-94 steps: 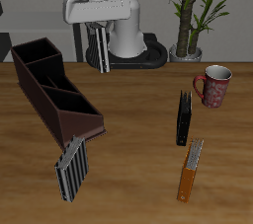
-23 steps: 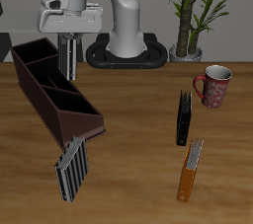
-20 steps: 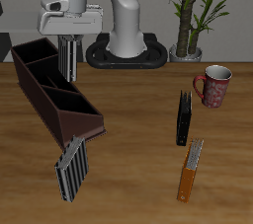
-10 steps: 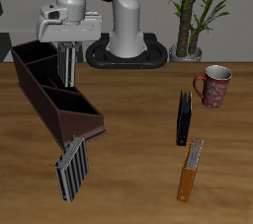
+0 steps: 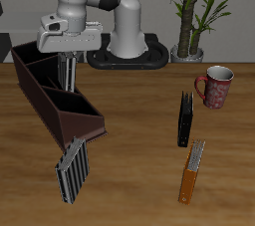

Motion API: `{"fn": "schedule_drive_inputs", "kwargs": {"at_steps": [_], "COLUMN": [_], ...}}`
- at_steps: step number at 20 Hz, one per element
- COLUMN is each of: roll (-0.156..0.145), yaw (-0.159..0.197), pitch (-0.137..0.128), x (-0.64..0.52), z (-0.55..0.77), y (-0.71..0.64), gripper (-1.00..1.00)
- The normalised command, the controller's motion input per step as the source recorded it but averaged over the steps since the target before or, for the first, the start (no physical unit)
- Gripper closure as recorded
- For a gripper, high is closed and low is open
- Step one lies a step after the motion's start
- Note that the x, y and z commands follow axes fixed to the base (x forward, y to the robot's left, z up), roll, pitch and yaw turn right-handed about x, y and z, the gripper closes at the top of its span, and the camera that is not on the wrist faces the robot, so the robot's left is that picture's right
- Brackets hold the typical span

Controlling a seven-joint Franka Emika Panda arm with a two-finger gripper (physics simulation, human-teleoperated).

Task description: Place the left striped book into the right desk caddy's front compartment

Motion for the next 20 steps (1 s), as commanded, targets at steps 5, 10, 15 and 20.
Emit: {"fn": "schedule_drive_inputs", "kwargs": {"at_steps": [5, 10, 15, 20], "roll": [-0.002, -0.002, -0.018, 0.017], "yaw": [-0.001, -0.012, -0.039, -0.022], "pitch": [0.032, 0.037, 0.048, 0.001], "x": [0.11, 0.09, 0.06, 0.0], "z": [-0.16, -0.16, -0.16, 0.06], "y": [-0.02, -0.02, -0.02, 0.13], "gripper": [1.0, 1.0, -1.0, -1.0]}}
